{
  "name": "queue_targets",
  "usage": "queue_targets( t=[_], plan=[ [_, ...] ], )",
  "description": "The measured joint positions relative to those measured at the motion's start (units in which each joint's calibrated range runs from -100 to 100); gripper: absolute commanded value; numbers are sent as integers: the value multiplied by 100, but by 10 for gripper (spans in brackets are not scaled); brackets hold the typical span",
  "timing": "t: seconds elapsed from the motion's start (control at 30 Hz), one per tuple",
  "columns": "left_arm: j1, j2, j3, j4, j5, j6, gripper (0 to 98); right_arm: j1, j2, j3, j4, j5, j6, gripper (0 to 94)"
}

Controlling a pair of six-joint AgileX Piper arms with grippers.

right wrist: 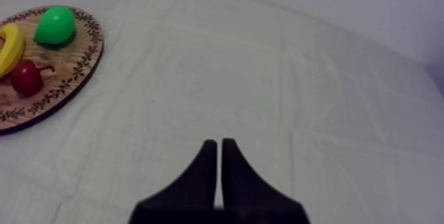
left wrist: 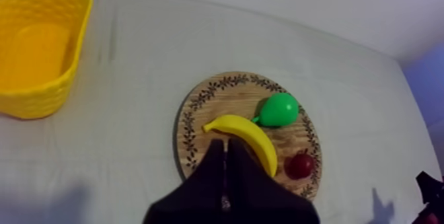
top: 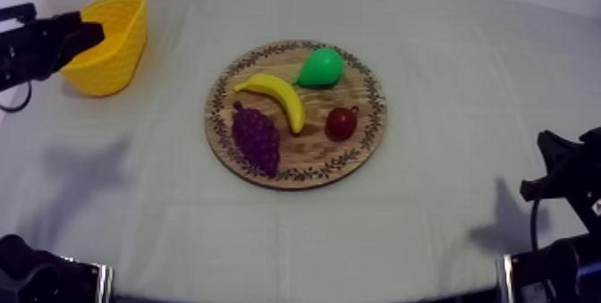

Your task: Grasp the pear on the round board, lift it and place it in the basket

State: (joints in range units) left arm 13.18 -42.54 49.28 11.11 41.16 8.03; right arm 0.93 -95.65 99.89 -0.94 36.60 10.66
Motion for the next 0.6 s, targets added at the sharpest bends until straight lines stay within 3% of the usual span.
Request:
queue_targets(
  t=[0.6],
  plan=[
    [330,4043,-4043,-7,1631,327,0,0,0,0,0,0,-2,4]
  ],
)
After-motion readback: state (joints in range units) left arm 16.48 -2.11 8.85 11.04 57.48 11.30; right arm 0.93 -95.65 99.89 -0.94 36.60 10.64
